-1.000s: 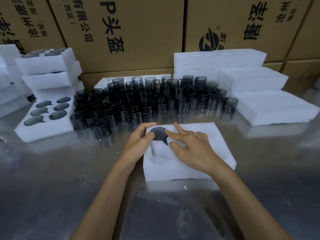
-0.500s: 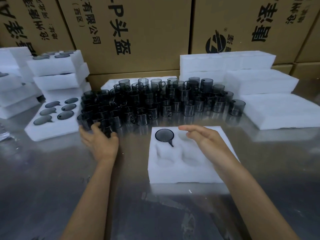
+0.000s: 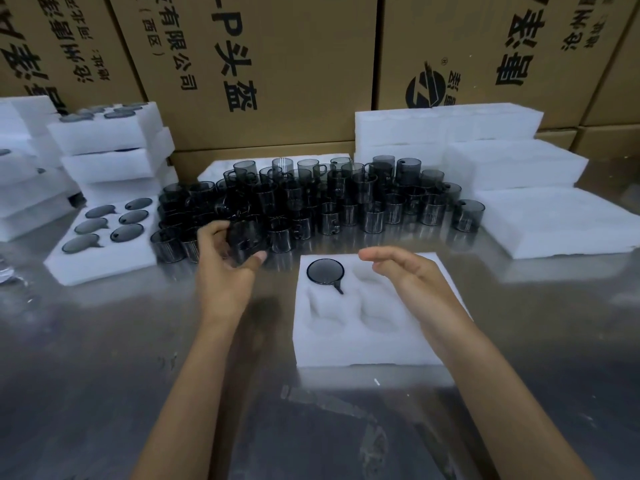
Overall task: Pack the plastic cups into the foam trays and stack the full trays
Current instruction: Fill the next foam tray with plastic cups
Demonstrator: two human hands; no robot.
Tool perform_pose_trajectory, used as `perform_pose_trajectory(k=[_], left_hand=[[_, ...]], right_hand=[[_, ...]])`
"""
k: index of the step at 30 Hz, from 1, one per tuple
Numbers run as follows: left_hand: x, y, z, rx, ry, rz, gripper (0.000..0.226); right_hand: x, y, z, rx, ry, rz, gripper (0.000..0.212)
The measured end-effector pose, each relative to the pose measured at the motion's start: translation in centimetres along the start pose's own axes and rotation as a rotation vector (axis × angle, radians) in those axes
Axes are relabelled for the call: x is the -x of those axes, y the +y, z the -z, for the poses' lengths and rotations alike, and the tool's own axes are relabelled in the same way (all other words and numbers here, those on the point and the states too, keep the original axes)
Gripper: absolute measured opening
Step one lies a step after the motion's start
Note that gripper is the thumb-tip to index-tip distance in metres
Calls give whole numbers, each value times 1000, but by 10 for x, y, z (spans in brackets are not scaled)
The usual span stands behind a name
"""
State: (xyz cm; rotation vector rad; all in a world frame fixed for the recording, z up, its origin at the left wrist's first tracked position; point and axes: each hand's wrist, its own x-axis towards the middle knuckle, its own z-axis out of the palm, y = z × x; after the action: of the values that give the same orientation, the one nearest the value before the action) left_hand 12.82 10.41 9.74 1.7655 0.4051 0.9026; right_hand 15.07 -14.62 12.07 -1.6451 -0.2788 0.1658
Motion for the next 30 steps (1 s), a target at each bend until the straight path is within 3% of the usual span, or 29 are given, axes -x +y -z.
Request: perform_pose_trajectory(k=[3, 12, 19, 25, 28, 30], left_hand=[[17, 26, -12, 140, -214, -62, 69], [48, 54, -28, 128, -702, -223, 70], [52, 56, -30, 139, -750, -246, 77], [62, 58, -41, 273, -575, -153, 69], [62, 59, -40, 279, -576, -160, 65], [60, 59, -38, 240, -609, -187, 66]], right_hand=[[1, -3, 3, -57, -29, 16, 26], [0, -2, 4, -62, -125, 190, 39], [0, 0, 6, -70, -182, 284, 37], [-1, 2, 6, -106, -110, 295, 33], [0, 1, 4, -133, -87, 317, 51], [1, -1, 6, -21, -125, 337, 68]])
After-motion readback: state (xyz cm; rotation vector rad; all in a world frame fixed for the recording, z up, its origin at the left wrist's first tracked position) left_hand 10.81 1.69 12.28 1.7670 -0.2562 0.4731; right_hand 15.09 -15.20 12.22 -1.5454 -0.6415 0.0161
